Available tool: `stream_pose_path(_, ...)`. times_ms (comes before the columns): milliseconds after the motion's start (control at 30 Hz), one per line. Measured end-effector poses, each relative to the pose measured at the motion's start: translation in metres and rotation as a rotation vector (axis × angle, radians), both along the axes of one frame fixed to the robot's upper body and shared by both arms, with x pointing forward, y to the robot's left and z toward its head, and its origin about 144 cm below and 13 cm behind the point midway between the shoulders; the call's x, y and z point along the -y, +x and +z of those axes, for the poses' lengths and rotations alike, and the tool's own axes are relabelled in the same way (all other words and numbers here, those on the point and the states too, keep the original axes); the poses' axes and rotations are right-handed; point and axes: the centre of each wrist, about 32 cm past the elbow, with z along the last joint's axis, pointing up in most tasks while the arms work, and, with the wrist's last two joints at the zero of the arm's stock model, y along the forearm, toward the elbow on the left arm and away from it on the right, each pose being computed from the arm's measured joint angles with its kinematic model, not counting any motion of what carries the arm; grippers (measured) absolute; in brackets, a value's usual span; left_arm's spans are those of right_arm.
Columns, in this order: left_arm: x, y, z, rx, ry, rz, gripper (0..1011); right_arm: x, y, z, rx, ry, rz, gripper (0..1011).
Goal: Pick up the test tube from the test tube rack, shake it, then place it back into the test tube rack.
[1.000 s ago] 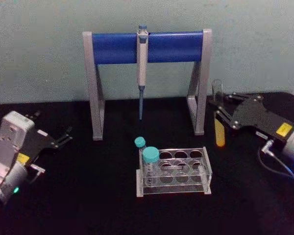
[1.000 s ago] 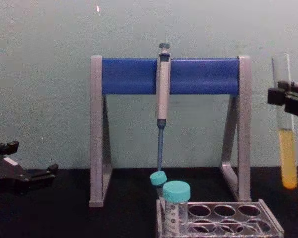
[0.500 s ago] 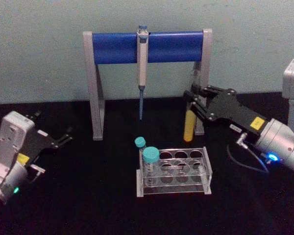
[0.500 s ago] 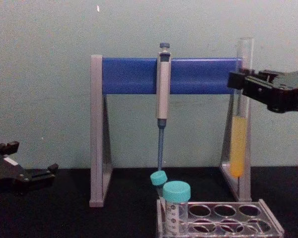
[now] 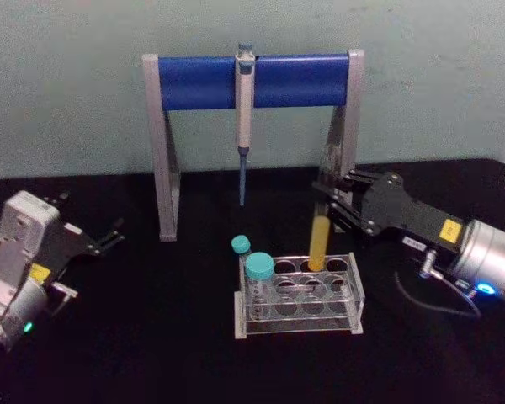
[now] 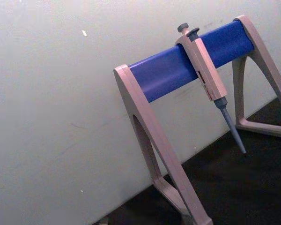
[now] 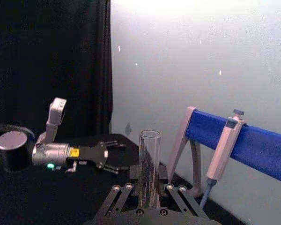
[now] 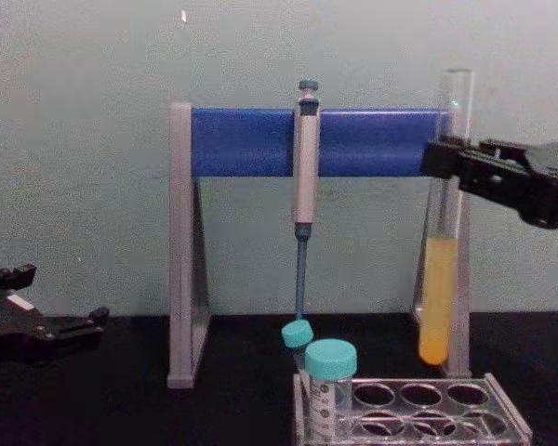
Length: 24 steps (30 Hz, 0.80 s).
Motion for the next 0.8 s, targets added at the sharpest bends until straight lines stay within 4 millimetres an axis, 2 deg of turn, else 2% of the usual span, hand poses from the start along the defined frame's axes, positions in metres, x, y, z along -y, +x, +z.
stream_pose_path(300, 0.000, 0.000, 0.000, 0.000, 0.000, 0.000, 1001, 0.011, -0.002, -0.009, -0.001, -0.009, -0.038, 232)
stream_pose_path(800, 0.000, 0.000, 0.000, 0.000, 0.000, 0.000, 1001, -0.005, 0.014, -0.031, -0.004, 0.002, -0.094, 232)
